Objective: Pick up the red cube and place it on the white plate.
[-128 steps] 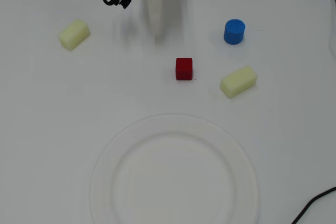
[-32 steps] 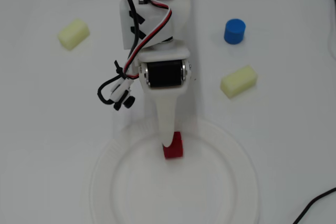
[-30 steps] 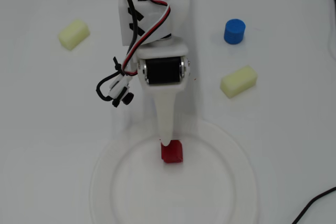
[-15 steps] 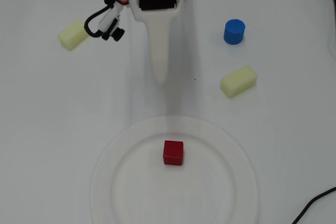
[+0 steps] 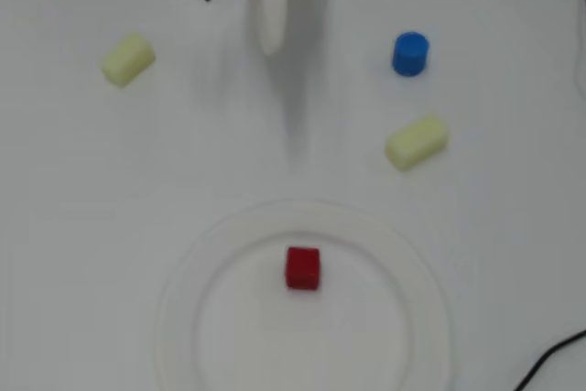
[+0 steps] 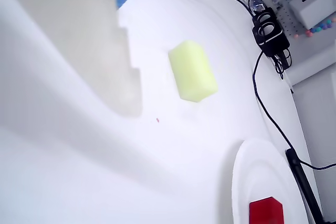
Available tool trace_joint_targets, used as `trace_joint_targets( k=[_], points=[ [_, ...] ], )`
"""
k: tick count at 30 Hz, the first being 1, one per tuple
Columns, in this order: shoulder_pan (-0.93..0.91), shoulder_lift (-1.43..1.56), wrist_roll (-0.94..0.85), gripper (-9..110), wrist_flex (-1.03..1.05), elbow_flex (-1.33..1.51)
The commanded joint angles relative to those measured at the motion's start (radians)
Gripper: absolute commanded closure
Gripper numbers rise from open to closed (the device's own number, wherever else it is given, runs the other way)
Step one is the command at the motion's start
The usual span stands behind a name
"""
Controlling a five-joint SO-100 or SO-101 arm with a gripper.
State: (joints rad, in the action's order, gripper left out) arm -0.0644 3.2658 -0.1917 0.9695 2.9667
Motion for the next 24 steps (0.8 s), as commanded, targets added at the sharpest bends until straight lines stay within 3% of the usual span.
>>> trace_joint_targets(
  k=[1,9,15,24],
  points=[
    [-0.018,0.104,0.012,71,0.026,0.087],
    [-0.028,0.176,0.041,79,0.137,0.221],
    [-0.020,0.176,0.048,101,0.193,0.264],
    [-0.020,0.176,0.120,102,0.235,0.270]
  ],
)
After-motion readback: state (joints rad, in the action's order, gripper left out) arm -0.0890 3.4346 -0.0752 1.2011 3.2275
